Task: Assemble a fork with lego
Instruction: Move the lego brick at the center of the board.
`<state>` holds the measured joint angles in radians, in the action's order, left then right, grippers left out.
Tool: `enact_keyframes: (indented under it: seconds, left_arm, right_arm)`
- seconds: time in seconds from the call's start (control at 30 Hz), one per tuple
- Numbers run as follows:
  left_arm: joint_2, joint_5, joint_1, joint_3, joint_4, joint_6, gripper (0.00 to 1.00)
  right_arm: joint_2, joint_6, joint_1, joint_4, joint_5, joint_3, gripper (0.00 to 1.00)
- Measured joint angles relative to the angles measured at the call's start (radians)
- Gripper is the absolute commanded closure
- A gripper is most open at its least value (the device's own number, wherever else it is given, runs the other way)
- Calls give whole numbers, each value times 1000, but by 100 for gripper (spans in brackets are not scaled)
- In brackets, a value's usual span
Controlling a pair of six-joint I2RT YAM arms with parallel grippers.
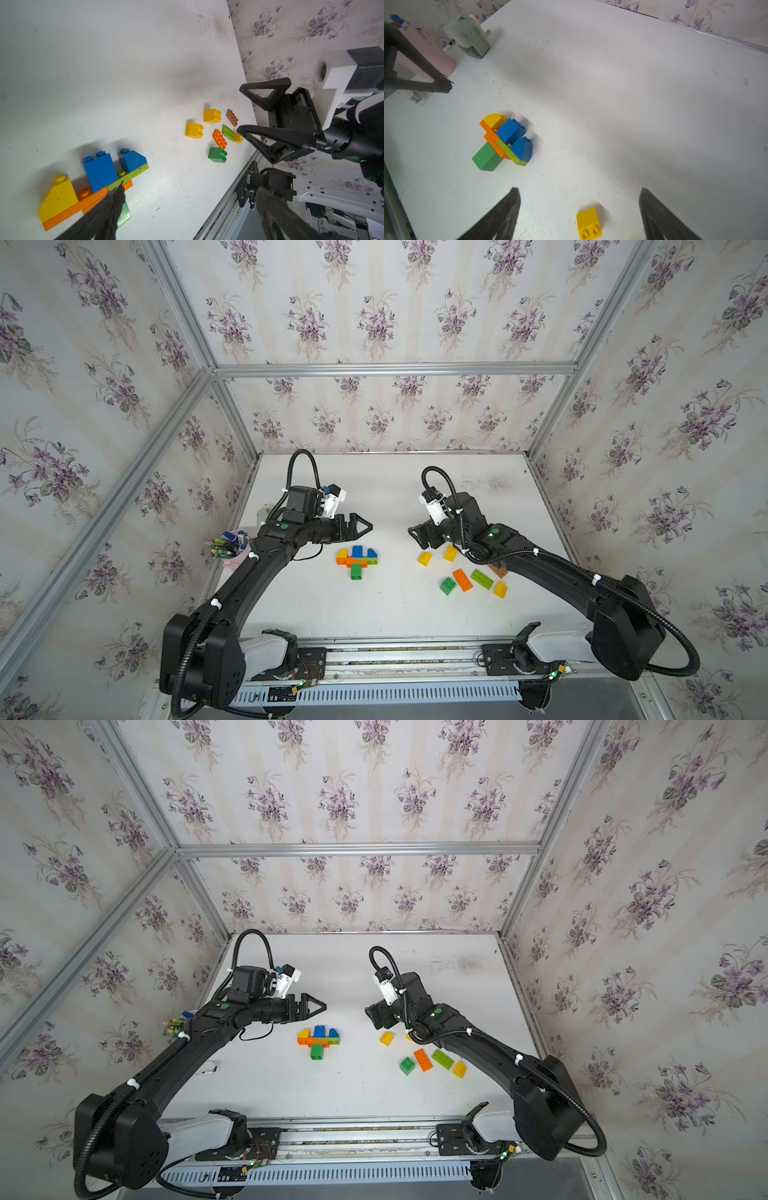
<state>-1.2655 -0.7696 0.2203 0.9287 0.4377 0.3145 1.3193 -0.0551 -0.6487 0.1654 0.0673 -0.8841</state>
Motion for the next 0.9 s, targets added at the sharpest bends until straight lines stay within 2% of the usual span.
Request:
enact_keyframes:
  seconds: [0.17,0.3,0.47,0.57,0.73,0.9]
  left_arm:
    - [-71,21,80,44,7,-6,2]
    - [-129,68,109,108,21,-12,1]
    - [-230,149,139,209,70,-32,5]
    - [-272,217,166,272,116,-61,5]
    - [-318,374,172,312,166,-69,13]
    - [-363,488,185,328,192,-69,15]
  right_arm:
    - [-68,-65,55,60,-112,61,7]
    - [-111,-94,89,88,-157,111,6]
    - [-105,-112,179,106,-155,133,9]
    - [-69,-125,204,117,-113,132,11]
    - [1,-143,224,146,-56,117,14]
    - [71,-147,227,154,1,97,15]
